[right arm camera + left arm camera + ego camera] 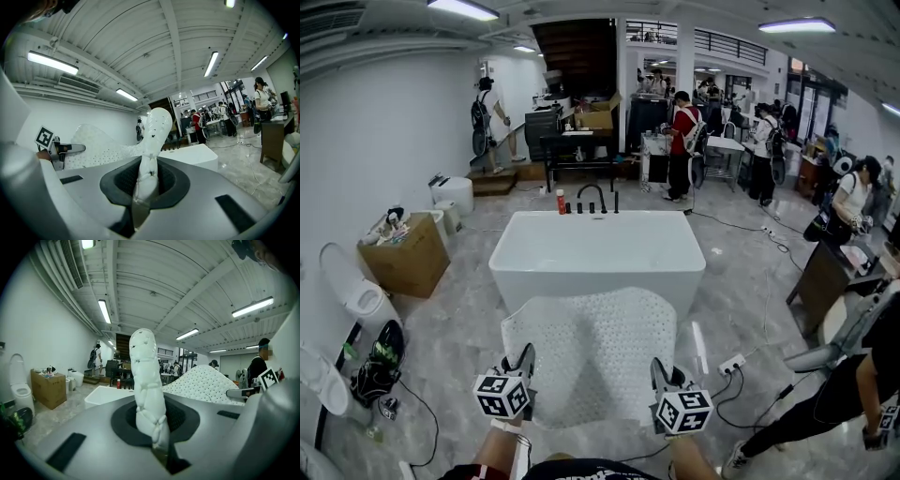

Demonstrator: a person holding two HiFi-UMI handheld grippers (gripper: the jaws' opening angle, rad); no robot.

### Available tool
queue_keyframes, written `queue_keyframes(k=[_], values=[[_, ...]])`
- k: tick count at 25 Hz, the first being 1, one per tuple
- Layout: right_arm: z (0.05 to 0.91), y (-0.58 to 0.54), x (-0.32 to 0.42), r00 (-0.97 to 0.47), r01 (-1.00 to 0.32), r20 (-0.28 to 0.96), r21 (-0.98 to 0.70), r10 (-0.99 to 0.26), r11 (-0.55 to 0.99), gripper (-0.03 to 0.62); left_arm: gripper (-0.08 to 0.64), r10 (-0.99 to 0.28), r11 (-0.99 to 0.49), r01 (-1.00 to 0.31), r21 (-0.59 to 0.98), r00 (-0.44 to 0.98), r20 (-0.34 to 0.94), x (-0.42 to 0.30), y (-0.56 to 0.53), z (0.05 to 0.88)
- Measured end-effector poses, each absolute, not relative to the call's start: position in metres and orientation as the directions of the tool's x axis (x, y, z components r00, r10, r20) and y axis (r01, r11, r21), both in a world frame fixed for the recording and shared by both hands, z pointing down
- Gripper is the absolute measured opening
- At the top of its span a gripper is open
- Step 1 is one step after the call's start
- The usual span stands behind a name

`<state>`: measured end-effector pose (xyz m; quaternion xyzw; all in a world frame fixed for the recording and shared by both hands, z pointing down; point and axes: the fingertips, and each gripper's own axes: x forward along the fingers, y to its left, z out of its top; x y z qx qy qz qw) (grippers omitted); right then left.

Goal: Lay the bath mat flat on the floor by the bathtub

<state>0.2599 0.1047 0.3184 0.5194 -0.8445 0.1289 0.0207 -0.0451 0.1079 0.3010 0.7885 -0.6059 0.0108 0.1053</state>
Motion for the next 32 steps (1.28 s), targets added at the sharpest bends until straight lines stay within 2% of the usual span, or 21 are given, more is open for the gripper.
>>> queue_keyframes(k=[11,32], values=[[0.336,0.094,0.252,-0.48,-0.871,0.194,-0.228,-0.856,0.436,0.049,0.035,-0.958,-0.211,-0.969,0.131,0.232,0.166,-0.052,0.105,0.314],[0.315,0.022,0.25,-0.394,-0.916,0.199,-0.16,-0.897,0.367,0.049,0.035,-0.944,-0.297,-0.94,0.171,0.316,0.099,-0.056,-0.005,0.303]])
